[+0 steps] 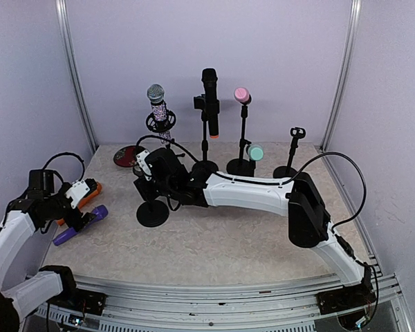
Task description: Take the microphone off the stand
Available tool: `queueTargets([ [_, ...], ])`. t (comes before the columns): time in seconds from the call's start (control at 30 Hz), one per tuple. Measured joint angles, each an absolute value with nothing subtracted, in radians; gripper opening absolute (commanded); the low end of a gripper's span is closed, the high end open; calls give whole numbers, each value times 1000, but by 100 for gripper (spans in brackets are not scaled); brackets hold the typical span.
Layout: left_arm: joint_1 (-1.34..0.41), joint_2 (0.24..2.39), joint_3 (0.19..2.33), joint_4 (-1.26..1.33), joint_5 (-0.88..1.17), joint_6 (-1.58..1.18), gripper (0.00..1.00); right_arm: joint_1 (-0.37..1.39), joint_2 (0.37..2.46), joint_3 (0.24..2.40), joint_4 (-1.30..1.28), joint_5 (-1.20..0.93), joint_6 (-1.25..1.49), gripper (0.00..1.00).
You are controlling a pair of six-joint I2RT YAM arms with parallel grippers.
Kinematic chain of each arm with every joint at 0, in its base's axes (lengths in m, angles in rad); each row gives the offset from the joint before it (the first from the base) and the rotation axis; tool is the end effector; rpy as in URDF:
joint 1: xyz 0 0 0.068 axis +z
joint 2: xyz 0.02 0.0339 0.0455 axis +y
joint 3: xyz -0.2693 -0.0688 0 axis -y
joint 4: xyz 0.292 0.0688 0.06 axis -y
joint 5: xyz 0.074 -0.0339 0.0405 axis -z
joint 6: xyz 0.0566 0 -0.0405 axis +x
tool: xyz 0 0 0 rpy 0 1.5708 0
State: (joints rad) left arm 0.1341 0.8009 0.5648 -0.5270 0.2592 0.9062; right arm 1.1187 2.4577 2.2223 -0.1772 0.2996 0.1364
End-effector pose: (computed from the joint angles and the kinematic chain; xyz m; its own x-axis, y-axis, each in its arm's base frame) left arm 0.2234 0.0155 0.2079 -0.3797 0.7165 -0.5852 0.5727 0.6788 0.4596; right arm 0.2964 0.5720 0.2225 -0.2744 -0.2675 -0.9237 -0.7106 0.7035 0.0073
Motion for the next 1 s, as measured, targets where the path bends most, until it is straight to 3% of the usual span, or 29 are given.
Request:
queueTargets([
  [0.13,134,777,567,-588,298,889,97,1116,2459,2236,-121,300,120,46],
  [0.43,134,706,585,-692,344,888,97,1116,2478,2240,-54,287,110,1],
  [0.67,134,720,602,-720,373,890,97,1116,2368,2027,51,297,109,0],
  [1.0,134,756,668,-786,461,912,97,1132,1931,1496,104,345,131,0],
])
